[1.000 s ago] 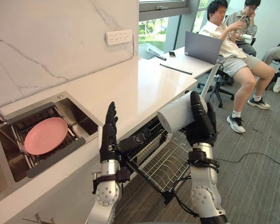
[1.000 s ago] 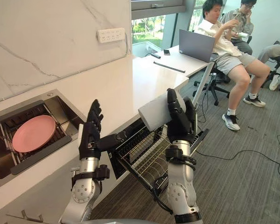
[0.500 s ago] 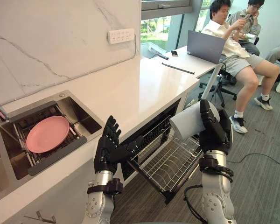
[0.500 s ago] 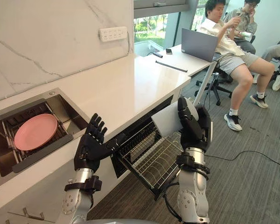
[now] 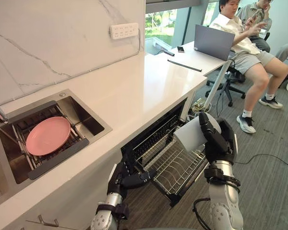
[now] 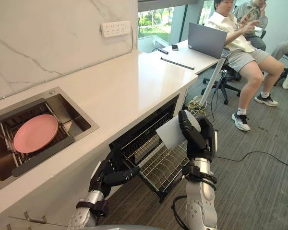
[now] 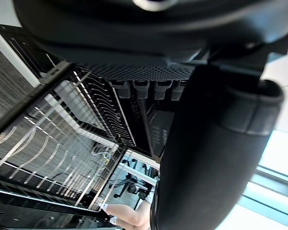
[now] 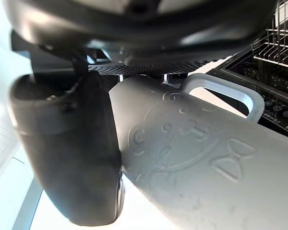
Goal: Walk over to the sink, pick up the cup, carry it to the dishwasher, place the cup inside the dishwasher, then close the dishwasher door
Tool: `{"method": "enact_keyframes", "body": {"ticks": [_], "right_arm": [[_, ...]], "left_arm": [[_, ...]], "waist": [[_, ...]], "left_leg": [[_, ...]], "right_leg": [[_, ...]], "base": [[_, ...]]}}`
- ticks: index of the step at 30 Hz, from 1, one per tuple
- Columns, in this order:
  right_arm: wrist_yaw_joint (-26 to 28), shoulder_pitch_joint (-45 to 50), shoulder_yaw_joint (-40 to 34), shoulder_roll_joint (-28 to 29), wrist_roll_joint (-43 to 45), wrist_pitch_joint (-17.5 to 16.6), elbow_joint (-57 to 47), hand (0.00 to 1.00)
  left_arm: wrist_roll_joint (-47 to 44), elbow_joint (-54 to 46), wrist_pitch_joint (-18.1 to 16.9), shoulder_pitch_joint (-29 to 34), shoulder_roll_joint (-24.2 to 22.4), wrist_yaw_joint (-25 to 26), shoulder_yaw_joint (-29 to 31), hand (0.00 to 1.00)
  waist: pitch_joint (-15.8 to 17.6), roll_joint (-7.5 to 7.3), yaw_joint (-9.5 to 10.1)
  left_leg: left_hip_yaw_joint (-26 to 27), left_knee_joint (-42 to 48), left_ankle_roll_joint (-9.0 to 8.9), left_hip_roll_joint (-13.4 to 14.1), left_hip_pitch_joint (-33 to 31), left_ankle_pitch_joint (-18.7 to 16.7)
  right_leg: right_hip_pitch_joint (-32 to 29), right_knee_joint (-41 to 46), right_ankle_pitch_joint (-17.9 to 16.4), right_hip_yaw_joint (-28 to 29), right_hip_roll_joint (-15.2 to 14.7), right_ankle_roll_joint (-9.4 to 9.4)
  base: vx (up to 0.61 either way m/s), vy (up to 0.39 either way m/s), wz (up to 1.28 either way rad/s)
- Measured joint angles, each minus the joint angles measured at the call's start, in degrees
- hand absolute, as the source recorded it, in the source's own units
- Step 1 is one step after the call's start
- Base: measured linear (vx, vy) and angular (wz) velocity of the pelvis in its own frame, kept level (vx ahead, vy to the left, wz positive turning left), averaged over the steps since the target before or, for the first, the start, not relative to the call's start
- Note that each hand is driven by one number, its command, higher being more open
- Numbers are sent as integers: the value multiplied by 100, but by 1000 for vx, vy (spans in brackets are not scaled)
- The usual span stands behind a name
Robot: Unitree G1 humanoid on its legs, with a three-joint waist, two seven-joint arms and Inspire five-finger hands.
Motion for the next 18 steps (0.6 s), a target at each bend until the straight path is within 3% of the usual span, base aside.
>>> {"method": "enact_keyframes", "body": {"ticks": [8, 18], "right_arm": [[92, -2, -262, -2, -225, 12, 219, 0], [70, -3, -460, -9, -676, 45, 618, 0]], "left_arm": [[552, 1688, 56, -147, 88, 75, 541, 100], [869, 2567, 71, -242, 119, 316, 905, 100]], "waist": [[29, 4, 0], [191, 79, 5]], "left_leg": [[-37, 0, 0, -2, -40, 1], [-125, 0, -4, -9, -113, 5]], "right_leg": [[1, -48, 0, -45, -5, -1], [-23, -61, -1, -128, -7, 1]], "base": [[0, 0, 2], [-4, -7, 3]]}}
